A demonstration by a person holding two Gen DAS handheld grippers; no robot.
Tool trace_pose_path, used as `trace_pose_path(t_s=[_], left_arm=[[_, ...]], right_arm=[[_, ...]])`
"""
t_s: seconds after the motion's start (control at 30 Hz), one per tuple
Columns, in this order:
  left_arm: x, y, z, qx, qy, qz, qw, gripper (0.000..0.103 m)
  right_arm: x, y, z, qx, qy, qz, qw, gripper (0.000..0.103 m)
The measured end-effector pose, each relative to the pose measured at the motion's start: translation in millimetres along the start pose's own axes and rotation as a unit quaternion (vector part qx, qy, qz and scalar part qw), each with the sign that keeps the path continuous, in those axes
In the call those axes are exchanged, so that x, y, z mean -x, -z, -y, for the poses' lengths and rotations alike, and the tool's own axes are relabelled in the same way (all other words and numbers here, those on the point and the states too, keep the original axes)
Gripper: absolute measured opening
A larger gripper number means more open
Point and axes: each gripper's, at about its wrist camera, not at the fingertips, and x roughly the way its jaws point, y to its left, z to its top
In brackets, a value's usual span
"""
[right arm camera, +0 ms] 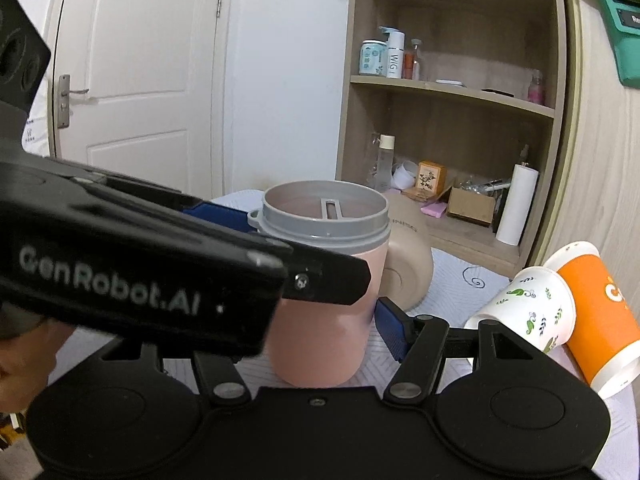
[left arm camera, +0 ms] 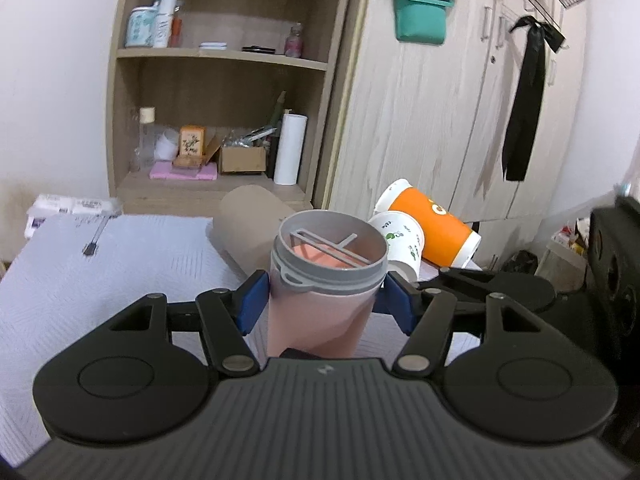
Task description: Flip cup upright
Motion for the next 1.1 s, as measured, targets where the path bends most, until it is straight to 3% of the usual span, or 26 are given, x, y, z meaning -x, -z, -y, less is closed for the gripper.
trace_pose_path(t_s=[0.13, 0.27, 0.43, 0.83, 1.1], left_arm=[[6, 3, -6, 0.027, 0.008, -0.011, 0.9995, 0.066], [22, 6, -4, 0.026, 0.004, -0.014, 0.9996, 0.074], [48, 7, -3, 0.031, -0.007, -0.007, 0.9995, 0.075], [98, 9, -5, 0.048, -0.065, -0.005, 0.9967, 0.077], [127, 10, 3, 0.038, -0.097, 0.009, 0.9945, 0.078]], right_arm=[[9, 3, -7, 0.006, 0.012, 0.005, 1.0, 0.075], [21, 6, -14, 0.013, 0.026, 0.002, 1.0, 0.076], [38, 12, -20, 0.0, 0.032, 0.002, 0.999, 0.077], [102, 7, -30, -0.021, 0.09, 0.031, 0.995, 0.078], [139, 4, -37, -0.035, 0.13, 0.056, 0.989, 0.086]])
